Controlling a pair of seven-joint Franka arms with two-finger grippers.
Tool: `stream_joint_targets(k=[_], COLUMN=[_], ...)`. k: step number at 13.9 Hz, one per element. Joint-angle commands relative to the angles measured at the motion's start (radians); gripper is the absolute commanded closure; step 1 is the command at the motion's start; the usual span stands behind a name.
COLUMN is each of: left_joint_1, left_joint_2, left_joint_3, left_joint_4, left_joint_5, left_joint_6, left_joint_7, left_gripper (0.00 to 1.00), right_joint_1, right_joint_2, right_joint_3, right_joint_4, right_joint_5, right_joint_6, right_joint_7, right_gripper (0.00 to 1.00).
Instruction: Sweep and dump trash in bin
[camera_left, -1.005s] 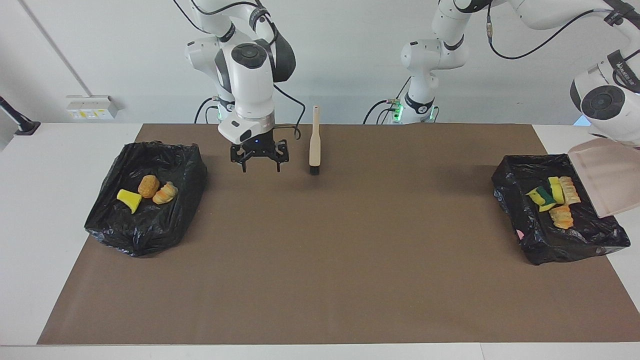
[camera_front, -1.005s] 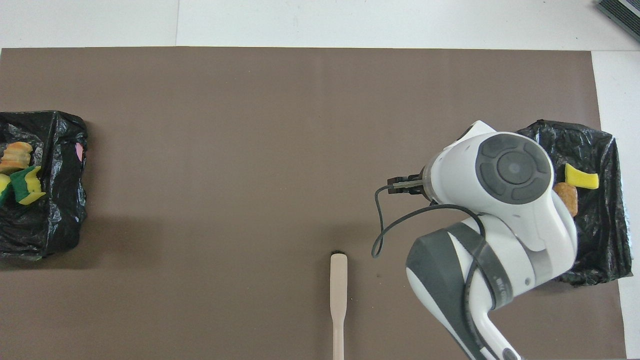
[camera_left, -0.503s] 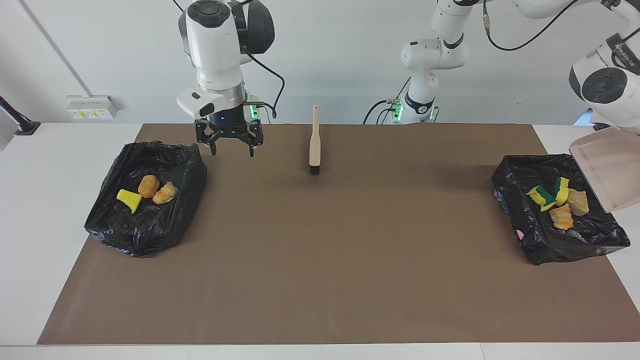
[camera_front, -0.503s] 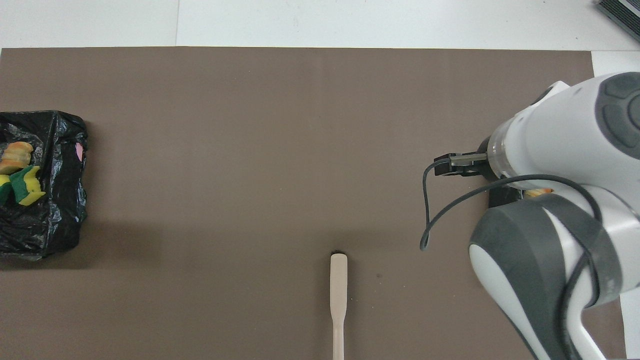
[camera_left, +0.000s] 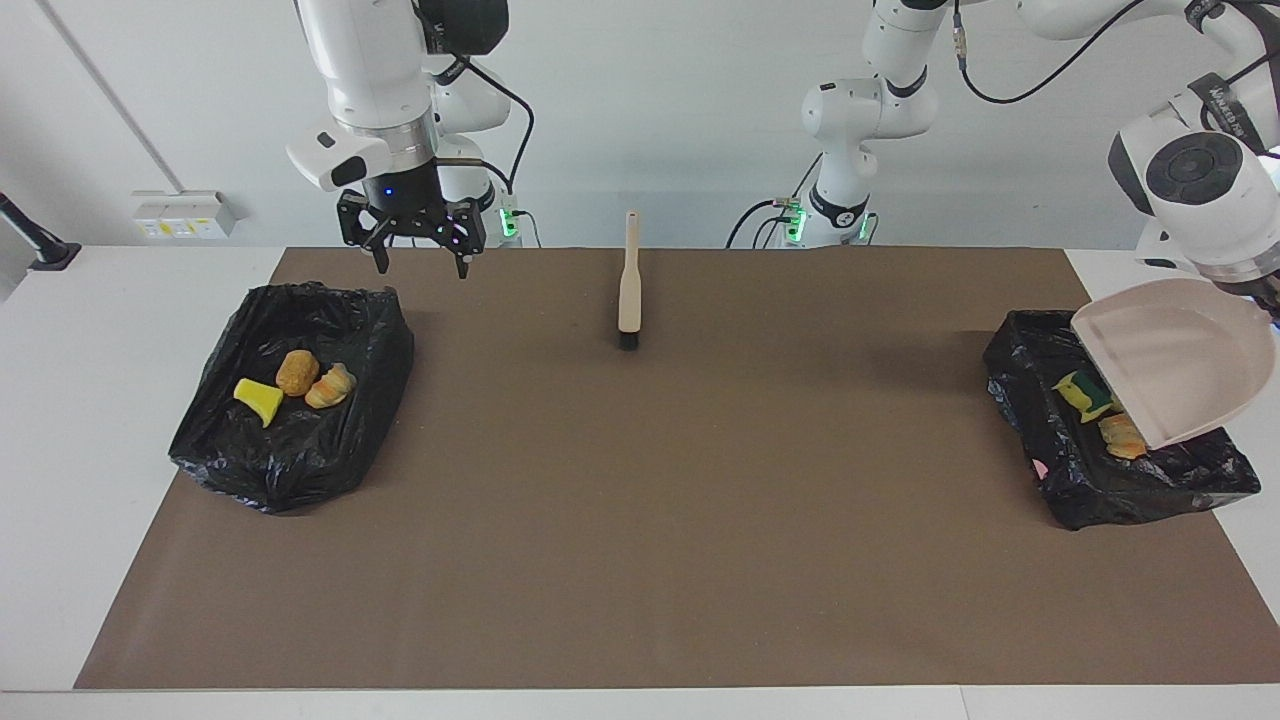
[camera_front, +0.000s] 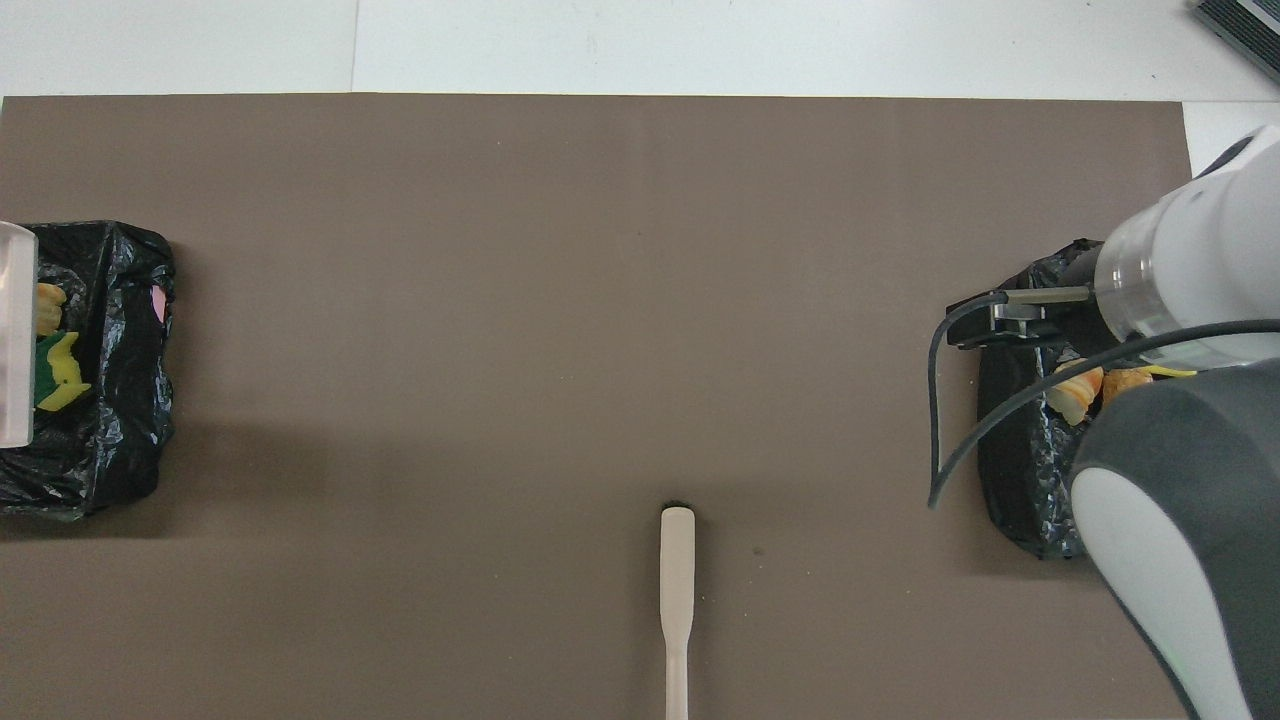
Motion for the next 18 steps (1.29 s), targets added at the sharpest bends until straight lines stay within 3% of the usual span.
stream_joint_targets(k=[1, 8, 12, 18], left_joint_1=[-0.001, -0.005, -0.009, -0.011], left_joint_2=[-0.021, -0.013, 0.010, 0.057], left_joint_3=[-0.040, -0.169, -0.302, -0.495], left_joint_4=[-0.018, -0.042, -0.062, -0.050], left_joint_5=[-0.071, -0.252, -0.321, -0.432], left_joint_6=[-0.043, -0.120, -0.196, -0.273], left_joint_7=[-0.018, -0.153, -0.416, -0.783], left_gripper=[1.00, 1.00, 1.00, 1.00], right_joint_1=[-0.036, -0.107, -0.110, -0.016], right_joint_2=[-0.005, -0.039, -0.050, -0.070], right_joint_3=[0.008, 0.005, -0.020, -0.222], right_joint_4=[0.065, 0.069, 0.084, 0.061], right_joint_5=[0.027, 0.029, 0.025, 0.071], right_joint_6=[-0.077, -0.131, -0.169, -0.155], right_joint_7=[-0.064, -0.125, -0.189, -0.225], right_gripper=[0.00, 0.00, 0.00, 0.00])
